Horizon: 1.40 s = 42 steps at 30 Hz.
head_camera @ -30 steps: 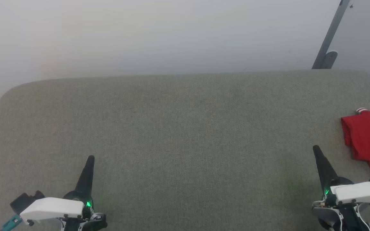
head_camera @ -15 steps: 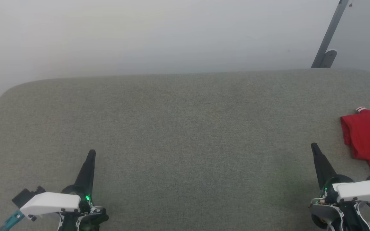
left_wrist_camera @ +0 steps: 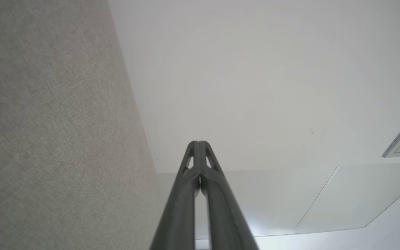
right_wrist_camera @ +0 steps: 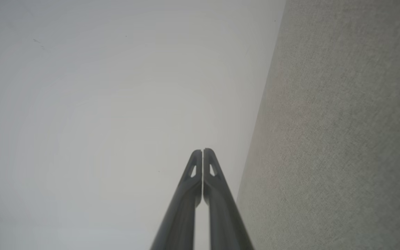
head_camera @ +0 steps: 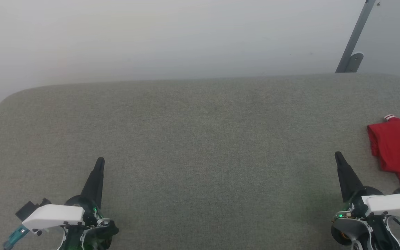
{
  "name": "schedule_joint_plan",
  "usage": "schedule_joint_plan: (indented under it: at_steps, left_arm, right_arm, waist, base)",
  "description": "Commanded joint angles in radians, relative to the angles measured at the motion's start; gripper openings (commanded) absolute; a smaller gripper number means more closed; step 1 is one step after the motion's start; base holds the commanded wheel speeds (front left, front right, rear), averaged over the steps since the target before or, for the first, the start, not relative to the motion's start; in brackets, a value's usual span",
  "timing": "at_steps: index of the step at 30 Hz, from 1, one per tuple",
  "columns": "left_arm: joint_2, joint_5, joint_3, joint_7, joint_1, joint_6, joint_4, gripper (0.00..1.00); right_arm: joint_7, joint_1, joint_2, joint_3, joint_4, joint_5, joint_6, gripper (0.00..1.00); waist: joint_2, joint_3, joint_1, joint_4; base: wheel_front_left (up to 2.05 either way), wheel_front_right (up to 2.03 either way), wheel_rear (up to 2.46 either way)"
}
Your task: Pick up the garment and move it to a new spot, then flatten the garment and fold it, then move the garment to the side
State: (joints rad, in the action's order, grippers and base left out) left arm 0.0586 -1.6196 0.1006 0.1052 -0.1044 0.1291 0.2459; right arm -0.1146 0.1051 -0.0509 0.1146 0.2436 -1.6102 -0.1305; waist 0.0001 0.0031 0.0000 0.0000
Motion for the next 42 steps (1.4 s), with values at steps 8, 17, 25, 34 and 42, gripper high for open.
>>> schedule_joint_plan:
  at_steps: [8,17,25,34,42]
  left_arm:
    - [-0.001,-0.003,0.005,0.004,-0.01,0.003,0.0,0.0]
    - [-0.002,-0.001,0.006,0.005,-0.01,0.003,0.0,0.0]
    - [-0.003,0.0,0.007,0.005,-0.01,0.003,0.0,0.0]
    - [-0.004,0.001,0.008,0.007,-0.01,0.003,0.0,0.0]
    - [-0.004,0.002,0.009,0.008,-0.01,0.003,0.0,0.0]
  right_arm:
    - [-0.002,0.007,0.004,0.001,0.003,-0.004,0.0,0.0]
    - [-0.002,0.007,0.004,0.001,0.003,-0.004,0.0,0.0]
    - [-0.002,0.007,0.004,0.001,0.003,-0.004,0.0,0.0]
    - [-0.002,0.007,0.004,0.001,0.003,-0.004,0.0,0.0]
    - [-0.002,0.007,0.004,0.001,0.003,-0.004,0.0,0.0]
  waist:
    - [-0.0001,0.0,0.0,0.0]
    - [-0.0001,0.0,0.0,0.0]
    - [-0.0001,0.0,0.0,0.0]
    - [-0.0001,0.0,0.0,0.0]
    - [-0.0001,0.0,0.0,0.0]
  base:
    - [0.0,0.0,0.0]
    - [0.0,0.0,0.0]
    - [0.0,0.0,0.0]
    - [0.0,0.0,0.0]
    - [0.0,0.0,0.0]
